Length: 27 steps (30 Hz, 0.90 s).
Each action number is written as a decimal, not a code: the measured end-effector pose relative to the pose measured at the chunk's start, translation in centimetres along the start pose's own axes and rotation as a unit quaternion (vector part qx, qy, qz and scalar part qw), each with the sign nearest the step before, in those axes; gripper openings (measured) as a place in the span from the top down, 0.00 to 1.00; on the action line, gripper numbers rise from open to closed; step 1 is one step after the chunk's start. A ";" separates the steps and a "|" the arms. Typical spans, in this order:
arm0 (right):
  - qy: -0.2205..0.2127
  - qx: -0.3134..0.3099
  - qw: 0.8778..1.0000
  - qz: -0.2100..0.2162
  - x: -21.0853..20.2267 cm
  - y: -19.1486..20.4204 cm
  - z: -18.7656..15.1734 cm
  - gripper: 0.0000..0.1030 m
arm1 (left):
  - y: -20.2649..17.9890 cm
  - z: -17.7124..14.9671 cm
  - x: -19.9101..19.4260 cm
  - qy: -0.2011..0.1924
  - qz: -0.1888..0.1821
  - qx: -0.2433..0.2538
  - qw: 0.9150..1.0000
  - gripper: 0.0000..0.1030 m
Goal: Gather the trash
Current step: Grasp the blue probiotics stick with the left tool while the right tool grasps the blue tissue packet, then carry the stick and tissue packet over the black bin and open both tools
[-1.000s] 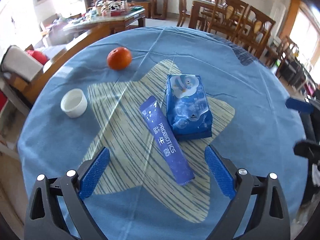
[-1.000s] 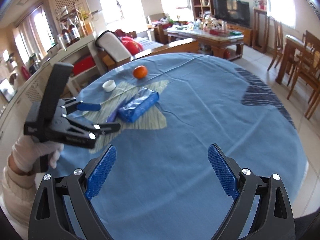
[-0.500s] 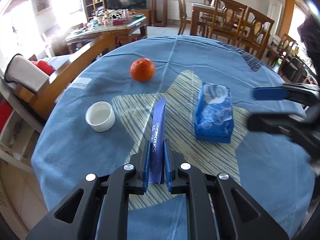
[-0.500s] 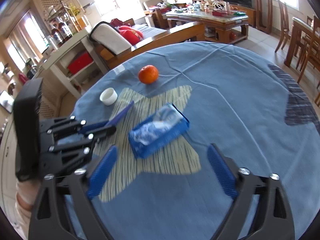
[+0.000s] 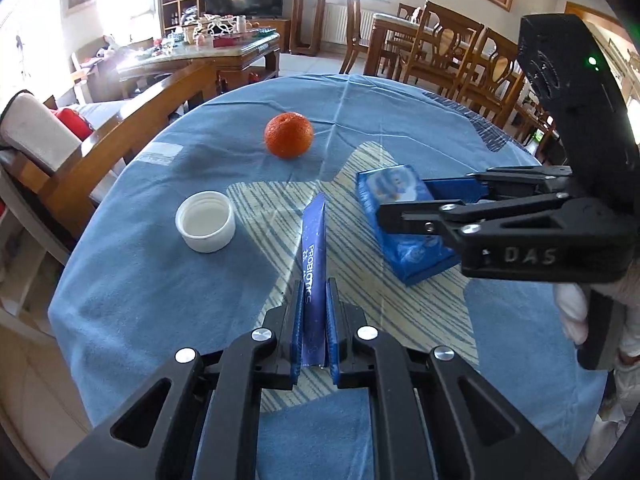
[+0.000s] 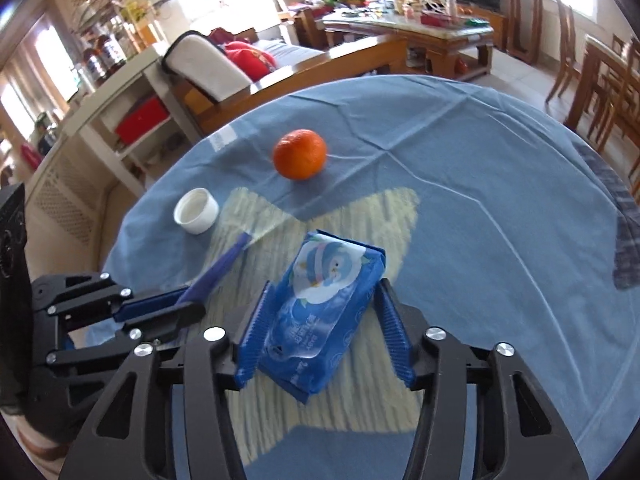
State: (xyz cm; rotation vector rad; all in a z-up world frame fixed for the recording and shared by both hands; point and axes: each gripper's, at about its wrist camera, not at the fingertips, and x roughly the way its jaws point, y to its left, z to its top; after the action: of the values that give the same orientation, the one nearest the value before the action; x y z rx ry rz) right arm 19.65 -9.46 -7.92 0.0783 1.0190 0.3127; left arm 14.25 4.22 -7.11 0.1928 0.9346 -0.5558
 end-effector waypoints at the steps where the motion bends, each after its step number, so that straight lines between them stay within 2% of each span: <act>1: -0.002 -0.007 1.000 -0.003 0.1 0.3 0.1 0.61 | 0.1 0.0 -0.1 -0.001 0.000 -0.002 1.000 0.90; 6: -0.016 -0.036 0.999 -0.014 0.0 1.2 -0.1 0.74 | 0.0 0.0 0.0 -0.001 0.015 0.001 1.000 0.90; 9: -0.026 -0.027 0.999 0.000 -0.5 0.9 -0.4 0.81 | -0.2 0.0 -0.2 -0.007 0.023 0.004 1.000 0.89; 12: -0.048 -0.014 0.999 0.015 -2.2 0.4 -1.0 0.87 | -0.5 -0.1 -1.1 -0.030 0.029 0.009 0.999 0.89; 16: -0.075 -0.002 0.997 0.036 -4.7 -0.2 -2.3 0.88 | -1.0 -0.4 -2.6 -0.071 0.047 0.023 0.996 0.89; 22: -0.108 0.013 0.993 0.052 -9.1 -1.9 -4.9 0.88 | -2.9 -1.2 -4.8 -0.127 0.009 0.023 0.992 0.89; 27: -0.137 0.028 0.989 0.048 -13.0 -3.8 -7.3 0.88 | -5.5 -1.4 -6.3 -0.157 -0.027 0.029 0.987 0.89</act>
State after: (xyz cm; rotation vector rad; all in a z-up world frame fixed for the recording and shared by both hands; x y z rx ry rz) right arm 8.04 -17.47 -1.84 0.2171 0.7534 0.3511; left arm 7.43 2.39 -2.45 0.1281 0.6194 -0.6426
